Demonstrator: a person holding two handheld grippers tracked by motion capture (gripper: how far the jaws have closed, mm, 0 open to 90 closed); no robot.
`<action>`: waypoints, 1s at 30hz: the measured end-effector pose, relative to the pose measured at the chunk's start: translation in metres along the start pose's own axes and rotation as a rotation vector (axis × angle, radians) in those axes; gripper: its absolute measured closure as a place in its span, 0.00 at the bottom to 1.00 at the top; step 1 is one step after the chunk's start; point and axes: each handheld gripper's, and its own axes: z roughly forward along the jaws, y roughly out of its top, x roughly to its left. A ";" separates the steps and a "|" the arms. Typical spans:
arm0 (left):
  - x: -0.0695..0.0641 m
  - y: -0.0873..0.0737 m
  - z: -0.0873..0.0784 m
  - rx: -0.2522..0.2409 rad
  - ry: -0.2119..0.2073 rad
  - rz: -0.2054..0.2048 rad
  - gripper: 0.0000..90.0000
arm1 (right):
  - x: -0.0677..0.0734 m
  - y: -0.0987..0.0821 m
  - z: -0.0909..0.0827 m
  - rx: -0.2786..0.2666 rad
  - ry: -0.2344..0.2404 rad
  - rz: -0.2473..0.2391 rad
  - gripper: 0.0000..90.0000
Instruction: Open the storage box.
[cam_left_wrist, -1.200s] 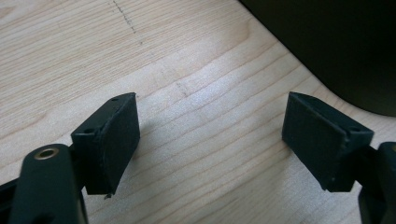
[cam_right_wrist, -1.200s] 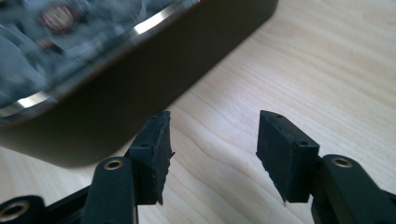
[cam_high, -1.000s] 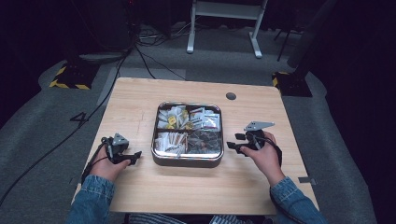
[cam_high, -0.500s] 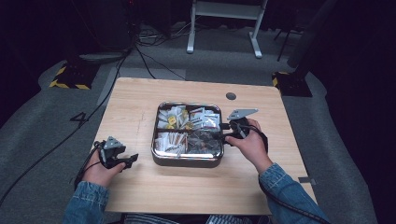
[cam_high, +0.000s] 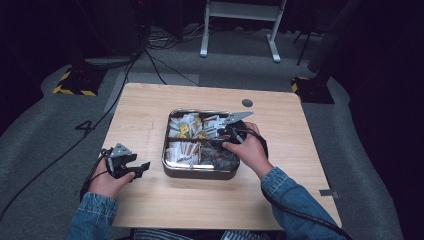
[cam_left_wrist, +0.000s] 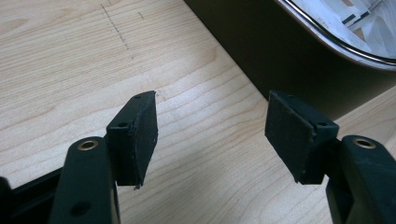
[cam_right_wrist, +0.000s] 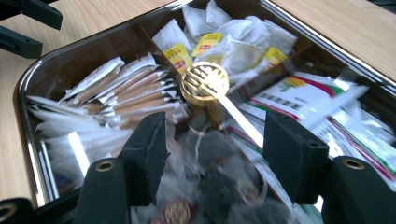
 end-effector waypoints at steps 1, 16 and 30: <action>0.000 0.000 0.001 0.000 0.000 0.003 0.39 | 0.001 0.003 0.009 0.005 0.005 -0.006 0.45; 0.001 0.002 0.004 0.018 0.027 0.019 0.39 | 0.000 0.013 0.050 0.012 0.025 0.034 0.50; 0.000 0.002 0.003 0.009 0.000 0.009 0.45 | 0.004 0.016 0.050 0.009 0.003 -0.001 0.65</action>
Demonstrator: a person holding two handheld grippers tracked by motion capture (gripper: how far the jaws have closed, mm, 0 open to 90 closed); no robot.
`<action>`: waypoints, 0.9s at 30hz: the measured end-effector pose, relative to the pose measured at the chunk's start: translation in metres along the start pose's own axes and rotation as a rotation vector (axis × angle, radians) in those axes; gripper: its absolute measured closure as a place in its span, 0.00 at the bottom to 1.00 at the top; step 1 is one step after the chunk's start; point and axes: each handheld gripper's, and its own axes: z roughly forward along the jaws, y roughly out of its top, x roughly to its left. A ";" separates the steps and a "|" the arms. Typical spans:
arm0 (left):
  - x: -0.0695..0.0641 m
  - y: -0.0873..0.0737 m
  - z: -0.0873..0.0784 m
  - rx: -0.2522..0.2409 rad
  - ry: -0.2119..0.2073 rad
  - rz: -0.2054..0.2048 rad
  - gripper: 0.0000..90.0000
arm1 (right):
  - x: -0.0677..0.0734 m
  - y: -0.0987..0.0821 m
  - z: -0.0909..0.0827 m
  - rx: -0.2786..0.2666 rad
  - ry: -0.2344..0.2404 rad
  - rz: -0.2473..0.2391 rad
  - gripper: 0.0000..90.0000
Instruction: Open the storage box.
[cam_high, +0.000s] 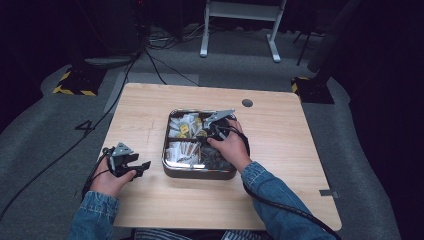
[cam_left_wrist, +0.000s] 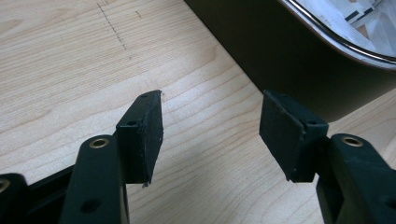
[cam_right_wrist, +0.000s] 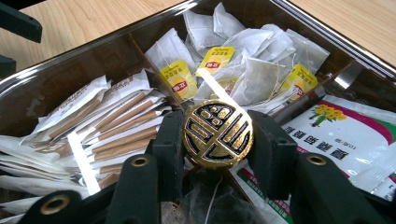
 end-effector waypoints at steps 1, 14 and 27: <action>0.000 0.000 0.000 0.000 0.003 0.000 0.45 | 0.000 0.000 0.000 -0.002 -0.002 0.000 0.65; 0.002 0.002 -0.003 -0.010 0.009 -0.001 0.44 | 0.001 0.014 -0.022 -0.041 -0.018 -0.005 0.65; 0.001 0.007 0.000 -0.009 -0.001 0.005 0.43 | -0.009 0.024 -0.067 -0.085 -0.050 -0.006 0.65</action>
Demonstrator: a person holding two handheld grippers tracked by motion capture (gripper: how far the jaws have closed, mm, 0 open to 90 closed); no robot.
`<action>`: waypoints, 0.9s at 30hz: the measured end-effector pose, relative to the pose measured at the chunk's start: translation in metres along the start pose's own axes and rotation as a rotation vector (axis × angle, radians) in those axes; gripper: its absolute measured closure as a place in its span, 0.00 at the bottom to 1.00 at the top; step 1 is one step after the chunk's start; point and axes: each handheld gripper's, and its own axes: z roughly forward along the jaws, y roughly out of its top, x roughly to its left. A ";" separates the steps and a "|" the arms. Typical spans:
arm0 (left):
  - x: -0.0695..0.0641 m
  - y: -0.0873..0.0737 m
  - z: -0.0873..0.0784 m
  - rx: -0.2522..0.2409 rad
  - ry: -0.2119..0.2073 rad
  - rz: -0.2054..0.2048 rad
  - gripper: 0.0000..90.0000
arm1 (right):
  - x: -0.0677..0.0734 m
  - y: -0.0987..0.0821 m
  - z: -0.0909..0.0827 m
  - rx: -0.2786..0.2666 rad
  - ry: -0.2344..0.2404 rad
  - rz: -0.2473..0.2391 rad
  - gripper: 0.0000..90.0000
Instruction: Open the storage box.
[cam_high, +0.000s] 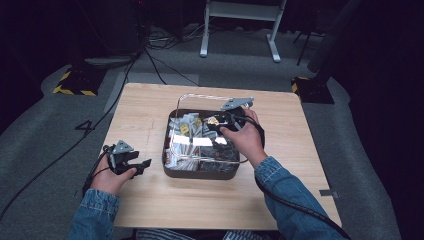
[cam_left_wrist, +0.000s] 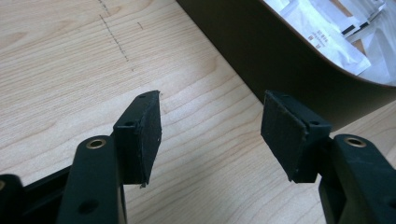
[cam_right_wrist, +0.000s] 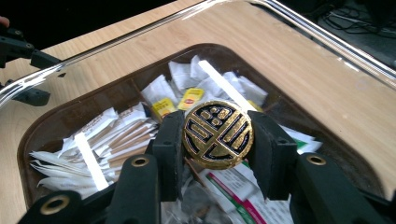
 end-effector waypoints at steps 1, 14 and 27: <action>0.000 0.000 0.000 0.002 0.001 0.004 0.43 | -0.004 0.000 -0.007 -0.003 -0.008 0.004 0.65; 0.003 0.000 -0.001 -0.001 0.010 -0.003 0.42 | -0.036 -0.011 -0.047 -0.012 -0.044 0.032 0.65; 0.002 0.000 0.003 0.010 0.009 0.005 0.42 | -0.073 -0.051 -0.084 0.002 -0.113 0.074 0.65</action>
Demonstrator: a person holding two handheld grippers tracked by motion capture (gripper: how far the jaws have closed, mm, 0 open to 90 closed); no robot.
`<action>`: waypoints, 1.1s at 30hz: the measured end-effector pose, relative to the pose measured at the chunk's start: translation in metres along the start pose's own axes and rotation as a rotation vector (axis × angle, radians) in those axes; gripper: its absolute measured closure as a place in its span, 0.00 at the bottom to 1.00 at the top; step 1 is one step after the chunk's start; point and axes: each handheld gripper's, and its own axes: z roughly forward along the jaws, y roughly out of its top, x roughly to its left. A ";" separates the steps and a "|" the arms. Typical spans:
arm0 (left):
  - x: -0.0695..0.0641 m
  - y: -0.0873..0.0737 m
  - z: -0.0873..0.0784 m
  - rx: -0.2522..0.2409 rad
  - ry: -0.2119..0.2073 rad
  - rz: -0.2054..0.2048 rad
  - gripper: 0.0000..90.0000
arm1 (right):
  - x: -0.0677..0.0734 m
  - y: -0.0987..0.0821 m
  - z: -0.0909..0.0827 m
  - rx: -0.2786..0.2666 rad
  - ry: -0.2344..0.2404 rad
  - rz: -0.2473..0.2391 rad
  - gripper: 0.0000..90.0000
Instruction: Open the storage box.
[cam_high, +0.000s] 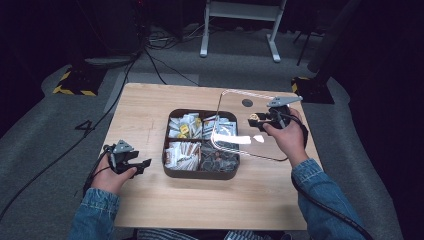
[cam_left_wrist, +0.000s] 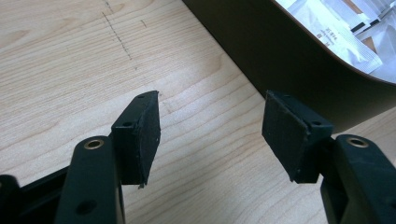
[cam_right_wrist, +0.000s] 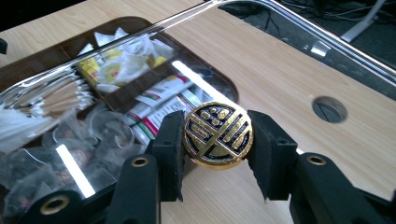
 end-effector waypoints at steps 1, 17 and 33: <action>0.000 0.000 0.000 0.000 0.000 0.000 0.42 | -0.003 -0.003 -0.002 0.000 -0.004 0.006 0.65; -0.002 0.002 0.003 0.010 0.002 0.013 0.41 | -0.045 -0.046 -0.036 0.009 -0.092 0.082 0.65; -0.002 0.000 0.002 0.009 0.008 0.005 0.41 | -0.072 -0.093 -0.047 0.043 -0.162 0.165 0.65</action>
